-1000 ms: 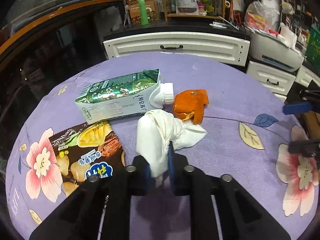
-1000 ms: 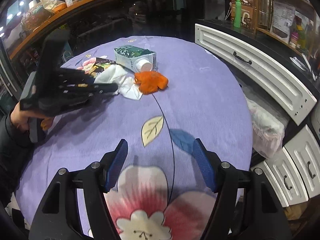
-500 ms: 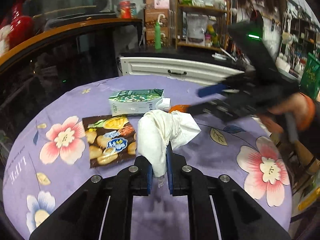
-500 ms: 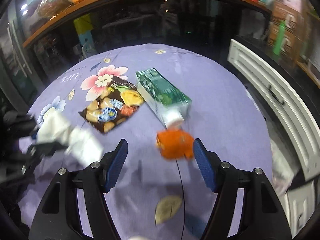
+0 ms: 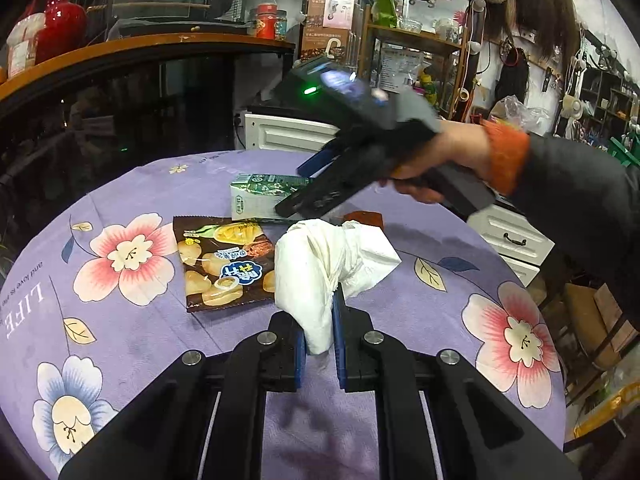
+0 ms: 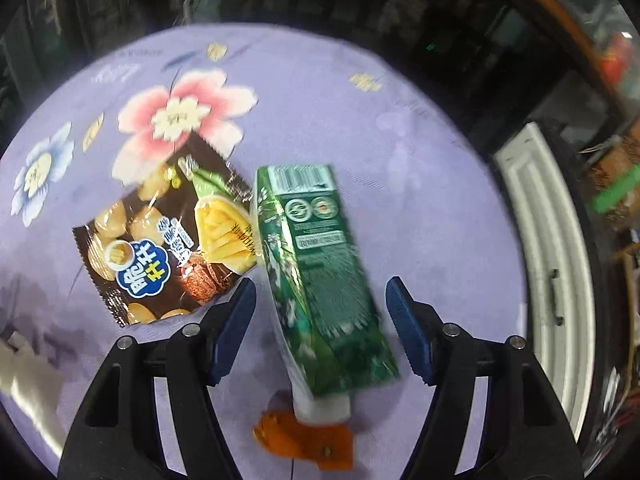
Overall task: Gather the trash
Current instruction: 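Grasp the green drink carton with the right tool while the left tool holds the tissue, then carry the tissue with the left tool while the right tool carries the green carton to the bin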
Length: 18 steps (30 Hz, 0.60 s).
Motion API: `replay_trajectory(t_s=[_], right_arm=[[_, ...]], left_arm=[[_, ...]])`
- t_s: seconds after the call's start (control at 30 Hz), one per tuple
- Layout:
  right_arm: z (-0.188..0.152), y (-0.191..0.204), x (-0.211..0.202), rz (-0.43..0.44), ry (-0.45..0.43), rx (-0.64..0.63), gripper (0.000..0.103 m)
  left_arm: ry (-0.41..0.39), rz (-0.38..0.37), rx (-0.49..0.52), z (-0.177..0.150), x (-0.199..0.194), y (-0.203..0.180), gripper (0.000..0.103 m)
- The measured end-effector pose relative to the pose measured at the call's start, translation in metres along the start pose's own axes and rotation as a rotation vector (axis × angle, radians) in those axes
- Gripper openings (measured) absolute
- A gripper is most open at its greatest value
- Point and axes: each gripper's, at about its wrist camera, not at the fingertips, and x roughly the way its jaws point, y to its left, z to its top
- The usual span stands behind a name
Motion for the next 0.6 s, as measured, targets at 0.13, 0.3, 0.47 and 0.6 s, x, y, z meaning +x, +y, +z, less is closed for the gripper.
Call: replay_trajectory(t_s=[0.13,0.3,0.47,0.6], right_arm=[[0.006,0.003,0.017,0.013,0.05,-0.041,0.067],[0.009,-0.006,0.019,0.038,0.051,-0.005,0.049],[0.005,-0.006,0.004,0.04,-0.022,0.032,0.049],[-0.001,-0.012,-0.037,0.039,-0.141,0.126,0.049]], left_arm=[[-0.001,-0.001,0.001,-0.001,0.0,0.0,0.011],[0.006,-0.01,0.008,-0.003,0.002,-0.002,0.012],[0.005,-0.014,-0.001,-0.004,0.004,0.0,0.012],[-0.014,-0.003,-0.01,-0.003,0.004,0.001,0.011]])
